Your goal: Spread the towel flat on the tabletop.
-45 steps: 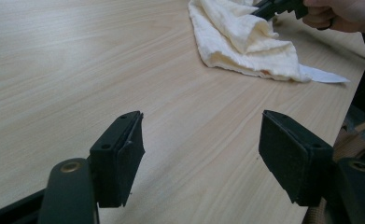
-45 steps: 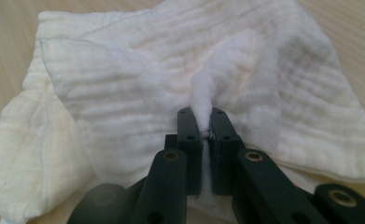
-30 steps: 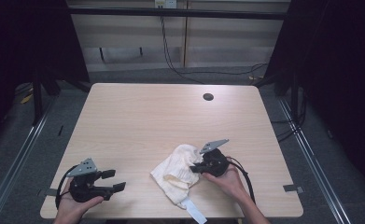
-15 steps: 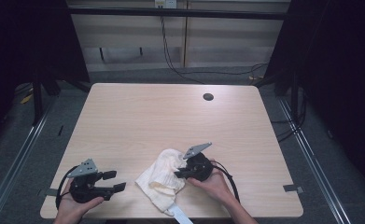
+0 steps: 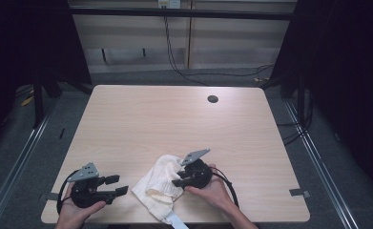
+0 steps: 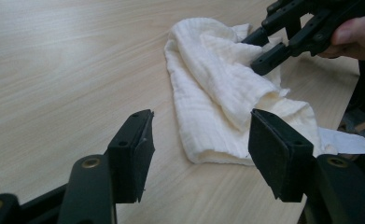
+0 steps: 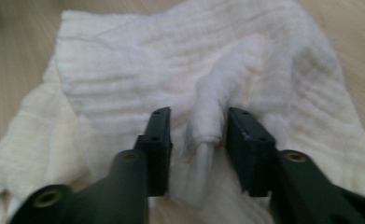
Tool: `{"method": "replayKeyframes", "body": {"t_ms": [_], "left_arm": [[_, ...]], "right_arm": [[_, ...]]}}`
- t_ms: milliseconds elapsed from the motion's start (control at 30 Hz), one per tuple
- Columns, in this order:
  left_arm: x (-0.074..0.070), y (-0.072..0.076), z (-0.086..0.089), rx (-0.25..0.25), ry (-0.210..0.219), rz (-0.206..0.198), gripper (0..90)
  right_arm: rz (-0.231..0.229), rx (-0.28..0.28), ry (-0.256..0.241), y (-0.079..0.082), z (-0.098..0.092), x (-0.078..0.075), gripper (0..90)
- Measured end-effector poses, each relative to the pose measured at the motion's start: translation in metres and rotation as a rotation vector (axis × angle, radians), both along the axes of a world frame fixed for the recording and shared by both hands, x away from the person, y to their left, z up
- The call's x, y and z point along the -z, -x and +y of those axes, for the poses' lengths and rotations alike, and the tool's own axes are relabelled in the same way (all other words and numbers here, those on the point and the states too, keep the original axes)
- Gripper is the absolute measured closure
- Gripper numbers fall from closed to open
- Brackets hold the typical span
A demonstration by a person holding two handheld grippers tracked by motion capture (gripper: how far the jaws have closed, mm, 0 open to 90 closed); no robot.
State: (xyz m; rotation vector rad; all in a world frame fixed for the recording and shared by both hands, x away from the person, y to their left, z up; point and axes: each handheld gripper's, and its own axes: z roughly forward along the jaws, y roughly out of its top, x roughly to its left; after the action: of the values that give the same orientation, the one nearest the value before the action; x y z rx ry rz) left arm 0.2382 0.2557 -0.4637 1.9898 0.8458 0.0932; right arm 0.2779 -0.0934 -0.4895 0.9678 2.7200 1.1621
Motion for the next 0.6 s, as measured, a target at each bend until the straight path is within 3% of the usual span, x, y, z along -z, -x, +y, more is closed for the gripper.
{"method": "replayKeyframes", "body": {"t_ms": [67, 133, 200, 233, 267, 433, 467, 500, 600], "left_arm": [[-0.004, 0.001, -0.003, 0.015, 0.001, -0.015, 45.8], [-0.008, 0.001, -0.011, 0.053, -0.009, -0.019, 49.5], [-0.01, 0.001, -0.015, 0.067, -0.012, -0.018, 51.7], [-0.013, 0.0, -0.025, 0.099, -0.01, -0.017, 53.6], [-0.013, 0.0, -0.025, 0.099, -0.01, -0.017, 55.5], [-0.022, -0.016, -0.066, 0.217, 0.007, -0.012, 67.0], [-0.023, -0.022, -0.083, 0.245, 0.002, -0.015, 72.6], [-0.023, -0.022, -0.083, 0.245, 0.002, -0.015, 73.3], [-0.02, -0.029, -0.109, 0.27, -0.001, 0.0, 74.4]], "right_arm": [[-0.003, 0.006, -0.015, 0.0, -0.004, -0.004, 52.6], [-0.026, 0.044, -0.051, 0.001, -0.024, -0.018, 48.5], [-0.036, 0.055, -0.05, 0.002, -0.03, -0.02, 48.5], [-0.042, 0.087, -0.063, 0.006, -0.047, -0.026, 48.5], [-0.043, 0.097, -0.066, 0.007, -0.052, -0.026, 48.5], [-0.041, 0.145, -0.047, 0.014, -0.076, -0.027, 48.8], [-0.044, 0.169, -0.059, 0.016, -0.084, -0.026, 48.8], [-0.044, 0.169, -0.059, 0.016, -0.084, -0.026, 48.8], [-0.048, 0.188, -0.074, 0.017, -0.092, -0.022, 48.8]]}}
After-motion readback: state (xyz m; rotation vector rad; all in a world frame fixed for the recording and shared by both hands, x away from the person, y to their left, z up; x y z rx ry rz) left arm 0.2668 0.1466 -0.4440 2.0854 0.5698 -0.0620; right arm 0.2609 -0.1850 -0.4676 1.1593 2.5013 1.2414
